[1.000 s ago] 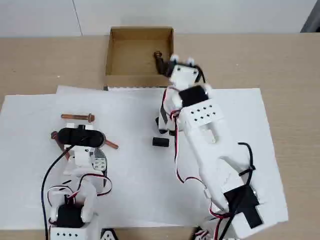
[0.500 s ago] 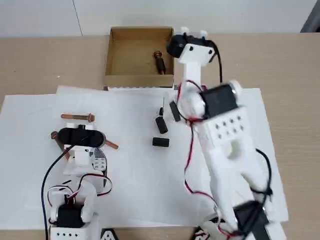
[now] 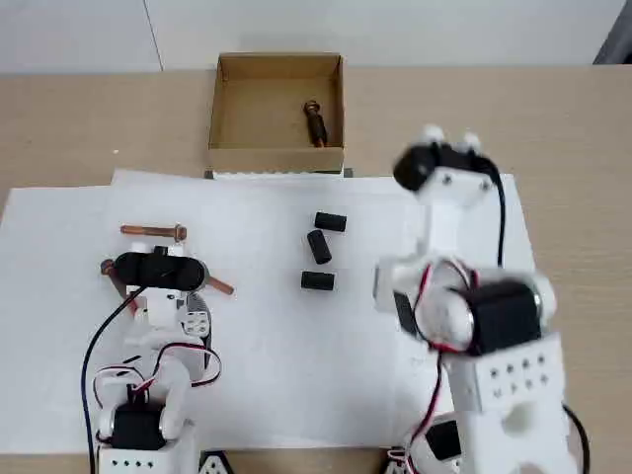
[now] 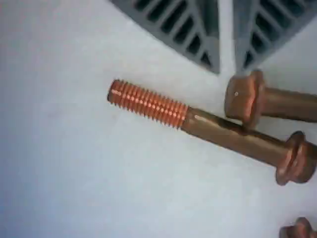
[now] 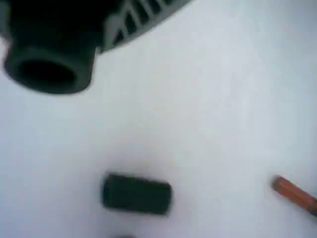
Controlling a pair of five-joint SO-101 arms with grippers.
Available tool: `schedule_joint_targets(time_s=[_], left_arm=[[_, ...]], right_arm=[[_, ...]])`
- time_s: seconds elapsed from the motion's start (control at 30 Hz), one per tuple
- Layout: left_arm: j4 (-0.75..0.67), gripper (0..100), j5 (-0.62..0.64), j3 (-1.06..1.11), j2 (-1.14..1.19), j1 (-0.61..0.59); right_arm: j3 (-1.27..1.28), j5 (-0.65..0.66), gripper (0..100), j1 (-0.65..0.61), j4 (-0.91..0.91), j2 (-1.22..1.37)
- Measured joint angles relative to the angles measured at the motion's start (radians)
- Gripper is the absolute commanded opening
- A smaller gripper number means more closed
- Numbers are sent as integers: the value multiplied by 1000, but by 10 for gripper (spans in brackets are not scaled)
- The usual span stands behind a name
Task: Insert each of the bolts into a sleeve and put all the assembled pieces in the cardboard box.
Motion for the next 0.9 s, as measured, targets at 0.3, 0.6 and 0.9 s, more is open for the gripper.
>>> schedule_joint_targets(time_s=[0.3, 0.6, 0.9], left_arm=[[103, 6, 0, -275, 29, 0], [164, 6, -2, -585, 367, -34], [164, 6, 0, -825, 735, -273]], right_arm=[[379, 60, 3, 86, -110, -299], [485, 60, 3, 94, -183, -371], [494, 32, 3, 91, -213, -371]])
